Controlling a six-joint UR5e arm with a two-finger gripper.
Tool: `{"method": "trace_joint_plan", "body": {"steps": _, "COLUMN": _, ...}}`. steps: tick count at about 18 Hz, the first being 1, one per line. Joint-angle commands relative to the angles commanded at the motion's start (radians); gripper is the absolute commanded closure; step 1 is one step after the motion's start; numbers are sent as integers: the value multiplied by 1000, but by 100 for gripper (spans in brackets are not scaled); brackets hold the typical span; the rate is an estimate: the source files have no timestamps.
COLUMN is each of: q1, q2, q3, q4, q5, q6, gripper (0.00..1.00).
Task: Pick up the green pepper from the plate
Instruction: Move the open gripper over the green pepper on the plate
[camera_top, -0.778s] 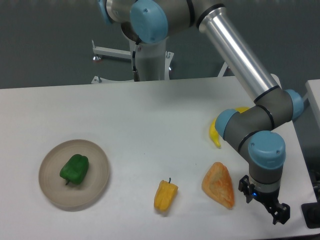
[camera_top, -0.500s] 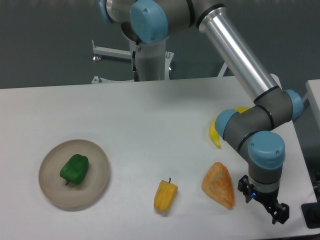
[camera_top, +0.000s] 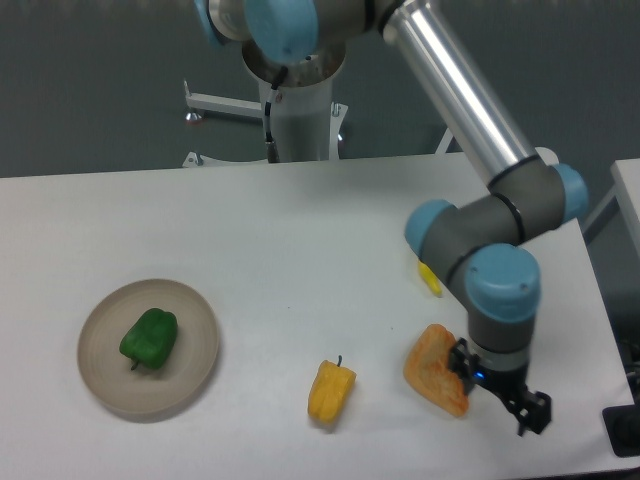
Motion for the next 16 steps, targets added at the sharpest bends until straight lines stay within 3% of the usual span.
{"method": "trace_joint_plan", "body": {"steps": 3, "q1": -54, "q2": 97, "q3": -120, "q4": 0, "q5": -5, "q6": -150, "gripper": 0}}
{"method": "trace_joint_plan", "body": {"steps": 6, "q1": -120, "q2": 152, "q3": -203, "q4": 2, "q5": -20, "q6": -281, "gripper": 0}}
{"method": "trace_joint_plan", "body": {"steps": 16, "q1": -270, "q2": 224, "q3": -301, "q4": 18, "q5": -120, "q6": -727, "gripper": 0}}
